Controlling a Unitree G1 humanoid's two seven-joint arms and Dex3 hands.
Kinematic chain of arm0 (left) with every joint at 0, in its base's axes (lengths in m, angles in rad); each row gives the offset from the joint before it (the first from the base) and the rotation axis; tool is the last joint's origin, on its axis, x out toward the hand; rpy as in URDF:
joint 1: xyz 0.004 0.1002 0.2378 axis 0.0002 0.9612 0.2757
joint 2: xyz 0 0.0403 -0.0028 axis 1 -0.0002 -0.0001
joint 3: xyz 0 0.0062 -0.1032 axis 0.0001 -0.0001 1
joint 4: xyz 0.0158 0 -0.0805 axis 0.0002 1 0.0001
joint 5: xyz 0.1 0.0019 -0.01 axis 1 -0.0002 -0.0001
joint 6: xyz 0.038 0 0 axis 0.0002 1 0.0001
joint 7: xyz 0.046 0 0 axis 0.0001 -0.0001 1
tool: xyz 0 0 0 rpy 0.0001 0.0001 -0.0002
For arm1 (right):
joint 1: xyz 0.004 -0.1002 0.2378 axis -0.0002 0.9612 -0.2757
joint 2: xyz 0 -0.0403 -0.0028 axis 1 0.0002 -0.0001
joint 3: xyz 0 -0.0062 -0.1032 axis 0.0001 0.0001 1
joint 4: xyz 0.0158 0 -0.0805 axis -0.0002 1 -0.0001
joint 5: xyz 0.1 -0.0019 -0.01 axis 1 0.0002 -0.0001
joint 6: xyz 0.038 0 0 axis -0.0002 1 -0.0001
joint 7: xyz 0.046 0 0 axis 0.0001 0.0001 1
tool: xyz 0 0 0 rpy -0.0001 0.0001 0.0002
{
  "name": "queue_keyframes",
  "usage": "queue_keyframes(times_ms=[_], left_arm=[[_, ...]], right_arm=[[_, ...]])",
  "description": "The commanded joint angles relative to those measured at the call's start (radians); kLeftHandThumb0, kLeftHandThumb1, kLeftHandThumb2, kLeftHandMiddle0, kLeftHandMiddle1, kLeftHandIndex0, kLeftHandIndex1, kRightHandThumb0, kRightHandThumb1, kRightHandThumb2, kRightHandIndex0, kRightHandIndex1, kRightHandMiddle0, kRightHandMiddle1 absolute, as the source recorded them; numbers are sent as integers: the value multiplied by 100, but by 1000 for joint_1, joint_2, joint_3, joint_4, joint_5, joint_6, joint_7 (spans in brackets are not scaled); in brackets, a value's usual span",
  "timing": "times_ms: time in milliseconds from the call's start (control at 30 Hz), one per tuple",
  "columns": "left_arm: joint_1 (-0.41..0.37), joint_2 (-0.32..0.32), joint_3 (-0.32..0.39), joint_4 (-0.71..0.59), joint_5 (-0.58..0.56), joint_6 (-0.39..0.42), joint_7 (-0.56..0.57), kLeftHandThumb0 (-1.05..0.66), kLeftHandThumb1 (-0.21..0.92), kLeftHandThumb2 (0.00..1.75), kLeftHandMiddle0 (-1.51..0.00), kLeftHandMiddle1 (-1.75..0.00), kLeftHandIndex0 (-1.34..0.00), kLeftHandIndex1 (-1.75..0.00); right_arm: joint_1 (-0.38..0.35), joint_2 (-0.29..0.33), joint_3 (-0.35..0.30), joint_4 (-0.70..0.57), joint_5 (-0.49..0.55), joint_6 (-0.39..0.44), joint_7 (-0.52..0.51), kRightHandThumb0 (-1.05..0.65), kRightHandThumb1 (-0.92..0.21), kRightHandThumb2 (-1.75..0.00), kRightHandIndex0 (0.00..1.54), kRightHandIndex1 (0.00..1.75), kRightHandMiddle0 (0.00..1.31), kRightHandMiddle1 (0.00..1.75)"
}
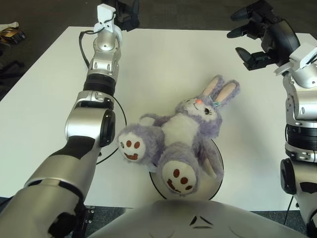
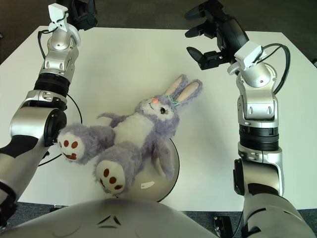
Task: Put the doll into the plate.
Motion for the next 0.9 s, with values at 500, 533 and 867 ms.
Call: queue_keyframes(times_ms=[500, 533, 867], left_arm=[[118, -27, 40, -18, -84, -28, -73, -1, 49, 100, -63, -140, -35, -175], [124, -29, 40, -10, -86, -35, -79, -1, 49, 101, -63, -140, -35, -175], [189, -41, 45, -21, -100, -68, -109, -1, 43, 110, -63, -148, -36, -175]], right_arm=[[49, 166, -43, 10, 49, 96, -157, 0, -75, -69, 43, 146, 20, 174], [50, 176, -52, 20, 58, 86, -161, 0, -75, -69, 44, 146, 20, 174], [53, 234, -93, 79, 120, 21, -187, -1, -69, -76, 45, 142, 29, 175]])
